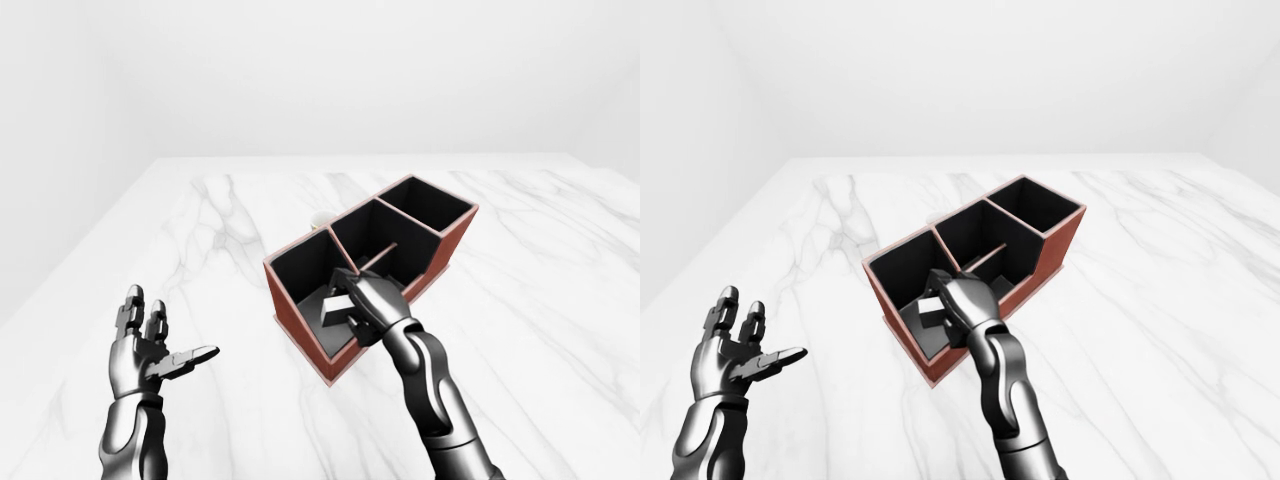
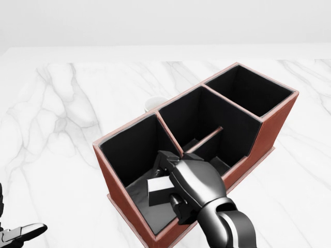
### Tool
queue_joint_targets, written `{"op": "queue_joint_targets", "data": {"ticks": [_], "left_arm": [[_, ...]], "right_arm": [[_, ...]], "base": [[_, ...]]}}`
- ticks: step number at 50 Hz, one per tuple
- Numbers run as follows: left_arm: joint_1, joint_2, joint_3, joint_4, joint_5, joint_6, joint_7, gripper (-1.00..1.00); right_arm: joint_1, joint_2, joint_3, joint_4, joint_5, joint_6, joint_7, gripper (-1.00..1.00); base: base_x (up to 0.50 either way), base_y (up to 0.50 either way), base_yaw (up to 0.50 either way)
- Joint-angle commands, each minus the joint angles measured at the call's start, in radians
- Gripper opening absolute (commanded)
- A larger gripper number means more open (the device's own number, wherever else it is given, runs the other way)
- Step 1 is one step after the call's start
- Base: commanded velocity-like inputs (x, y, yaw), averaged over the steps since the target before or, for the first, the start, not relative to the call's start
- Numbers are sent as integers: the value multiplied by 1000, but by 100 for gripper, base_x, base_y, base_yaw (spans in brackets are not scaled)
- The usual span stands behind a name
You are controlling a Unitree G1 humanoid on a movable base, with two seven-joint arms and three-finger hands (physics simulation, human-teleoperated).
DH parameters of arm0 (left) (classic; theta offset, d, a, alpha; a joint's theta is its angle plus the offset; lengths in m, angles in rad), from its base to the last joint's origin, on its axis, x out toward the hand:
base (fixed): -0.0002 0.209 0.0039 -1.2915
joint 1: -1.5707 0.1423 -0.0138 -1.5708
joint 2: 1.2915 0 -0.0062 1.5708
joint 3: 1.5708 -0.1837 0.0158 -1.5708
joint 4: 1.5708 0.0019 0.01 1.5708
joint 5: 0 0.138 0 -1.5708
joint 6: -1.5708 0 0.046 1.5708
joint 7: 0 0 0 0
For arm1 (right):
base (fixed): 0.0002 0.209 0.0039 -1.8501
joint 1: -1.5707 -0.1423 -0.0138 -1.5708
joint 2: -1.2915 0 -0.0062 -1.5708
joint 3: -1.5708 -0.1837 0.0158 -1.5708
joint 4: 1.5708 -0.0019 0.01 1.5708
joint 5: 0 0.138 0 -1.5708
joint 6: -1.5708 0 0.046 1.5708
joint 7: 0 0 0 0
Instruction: Pick up the book and place it in the left compartment of the caddy.
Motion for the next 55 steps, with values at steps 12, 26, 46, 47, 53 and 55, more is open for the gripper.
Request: {"op": "queue_joint_targets", "data": {"ticks": [12,26,46,47,53,55], "left_arm": [[-1,2,2,8,-5,0,-5,100],[1,2,1,17,-9,0,-8,100],[6,1,5,18,-13,0,-12,100],[7,1,5,15,-13,0,-12,100],[8,-1,6,9,-12,0,-12,100],[9,-1,7,9,-13,0,-12,100]], "right_arm": [[-15,11,4,46,13,0,-84,-100],[-16,14,11,93,21,0,-103,-100],[-20,15,16,156,23,0,-153,-100],[-19,15,17,154,22,0,-152,-100],[-23,16,14,176,28,0,-166,-100],[-20,18,17,165,25,0,-158,-66]], "base": [[0,0,0],[0,0,0],[0,0,0],[0,0,0],[0,0,0],[0,0,0]]}}
